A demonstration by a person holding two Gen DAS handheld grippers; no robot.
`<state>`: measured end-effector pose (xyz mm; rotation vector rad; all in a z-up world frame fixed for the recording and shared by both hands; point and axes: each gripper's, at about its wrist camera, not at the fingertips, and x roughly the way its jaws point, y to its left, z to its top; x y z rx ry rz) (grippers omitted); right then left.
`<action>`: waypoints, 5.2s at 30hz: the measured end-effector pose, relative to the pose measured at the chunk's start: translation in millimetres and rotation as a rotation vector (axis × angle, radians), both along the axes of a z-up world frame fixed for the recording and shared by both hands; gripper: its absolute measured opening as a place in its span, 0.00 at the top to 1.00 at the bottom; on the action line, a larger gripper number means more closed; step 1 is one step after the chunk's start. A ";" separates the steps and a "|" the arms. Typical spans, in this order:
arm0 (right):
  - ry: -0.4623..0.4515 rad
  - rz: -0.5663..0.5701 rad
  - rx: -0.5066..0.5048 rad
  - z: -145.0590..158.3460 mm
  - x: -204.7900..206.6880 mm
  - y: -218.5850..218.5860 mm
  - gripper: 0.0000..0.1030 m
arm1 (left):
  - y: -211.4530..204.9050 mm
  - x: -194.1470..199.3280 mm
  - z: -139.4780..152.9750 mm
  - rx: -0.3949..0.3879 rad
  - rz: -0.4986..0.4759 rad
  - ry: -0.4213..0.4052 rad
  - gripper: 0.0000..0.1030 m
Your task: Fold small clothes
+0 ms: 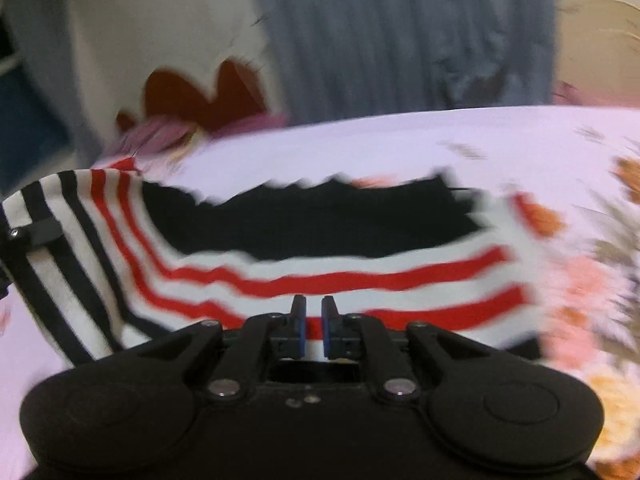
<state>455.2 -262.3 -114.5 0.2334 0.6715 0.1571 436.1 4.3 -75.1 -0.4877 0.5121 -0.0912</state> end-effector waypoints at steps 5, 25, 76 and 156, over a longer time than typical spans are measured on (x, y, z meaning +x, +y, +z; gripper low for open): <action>-0.034 -0.146 0.059 15.7 -24.1 -76.6 0.92 | -87.7 24.7 2.9 0.144 -0.181 0.070 0.88; -0.004 -0.013 0.277 29.4 -14.4 -110.8 0.47 | -64.4 24.3 -3.1 0.168 -0.237 0.080 0.29; 0.105 -0.108 0.220 -9.5 76.7 -123.6 0.65 | -50.9 140.8 -53.0 0.172 -0.335 0.259 0.49; 0.107 -0.110 0.158 -0.1 -30.9 -107.0 0.37 | -53.5 56.2 -45.2 0.155 -0.296 0.256 0.02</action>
